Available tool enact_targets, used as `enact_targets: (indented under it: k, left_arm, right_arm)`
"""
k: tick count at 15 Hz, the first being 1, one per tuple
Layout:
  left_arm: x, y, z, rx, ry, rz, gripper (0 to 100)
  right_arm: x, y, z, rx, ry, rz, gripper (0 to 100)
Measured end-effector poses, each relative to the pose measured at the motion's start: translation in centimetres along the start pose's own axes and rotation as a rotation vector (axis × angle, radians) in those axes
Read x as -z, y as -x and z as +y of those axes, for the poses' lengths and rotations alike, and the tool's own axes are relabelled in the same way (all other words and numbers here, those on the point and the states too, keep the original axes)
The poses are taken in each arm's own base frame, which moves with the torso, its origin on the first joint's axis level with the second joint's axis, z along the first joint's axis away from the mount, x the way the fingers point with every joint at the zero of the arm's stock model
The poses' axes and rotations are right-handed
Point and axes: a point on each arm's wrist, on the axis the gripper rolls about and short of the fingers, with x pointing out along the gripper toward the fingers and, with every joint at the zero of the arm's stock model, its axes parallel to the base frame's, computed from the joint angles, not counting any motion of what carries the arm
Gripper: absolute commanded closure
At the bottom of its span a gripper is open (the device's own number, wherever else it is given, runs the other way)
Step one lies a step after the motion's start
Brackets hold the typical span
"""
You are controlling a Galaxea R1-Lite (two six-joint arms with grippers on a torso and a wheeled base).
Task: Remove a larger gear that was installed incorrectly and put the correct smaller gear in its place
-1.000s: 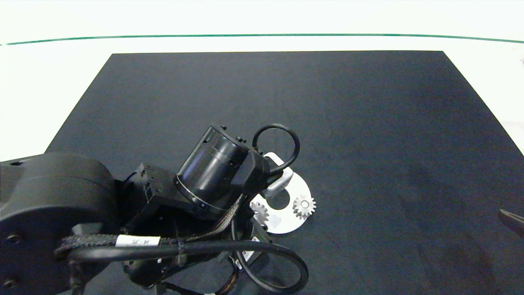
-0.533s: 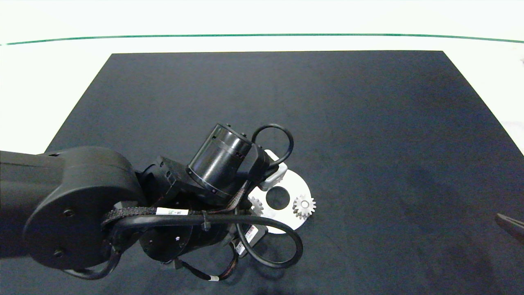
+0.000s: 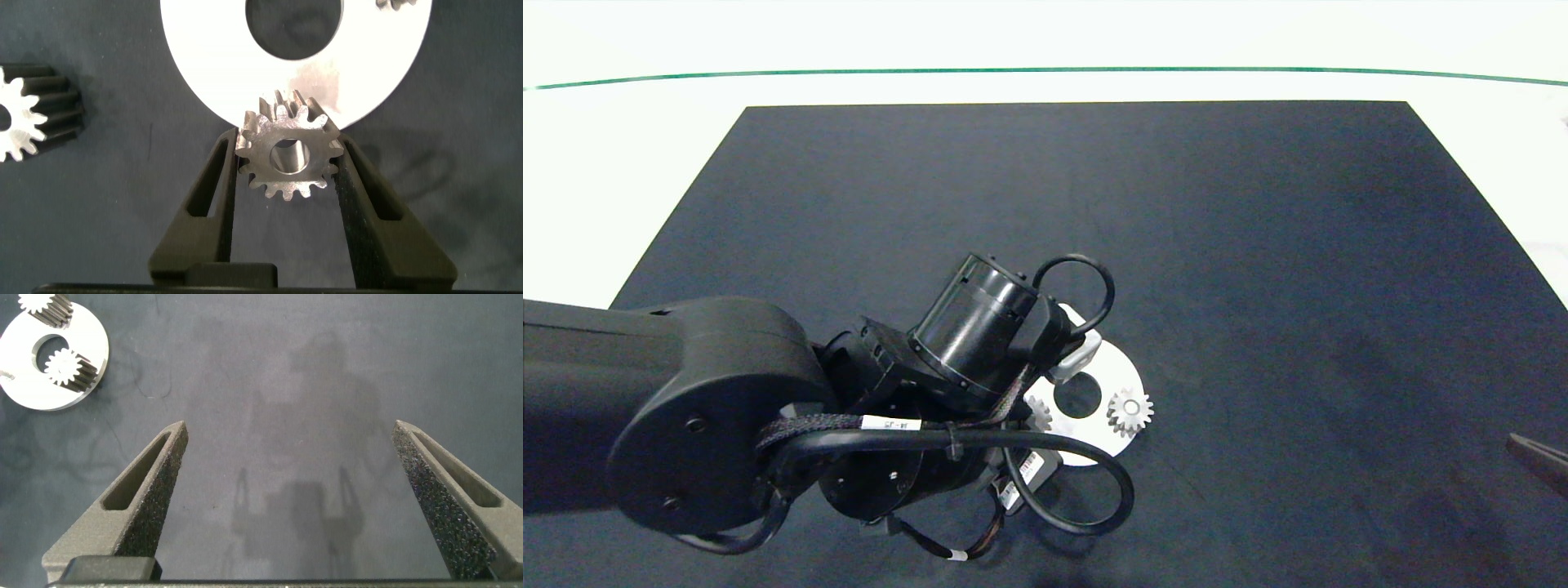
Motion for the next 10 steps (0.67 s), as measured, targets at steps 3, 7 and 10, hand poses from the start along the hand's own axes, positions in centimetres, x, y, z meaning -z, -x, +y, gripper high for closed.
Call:
enact_targets:
  k: [3, 7, 10]
  left_arm:
    - [-0.21, -0.44, -0.08, -0.001, 0.005, 0.003, 78]
    - [-0.28, -0.91, -0.12, -0.002, 0.004, 0.012, 78]
    - [-0.26, -1.01, -0.13, -0.002, 0.006, 0.015, 78]
  right_arm:
    - [0.11, -0.04, 0.0, 0.0, 0.0, 0.003, 0]
    - [0.17, -0.05, 0.01, -0.003, 0.0, 0.005, 0]
    - [0.29, -0.1, 0.02, -0.005, 0.0, 0.009, 0]
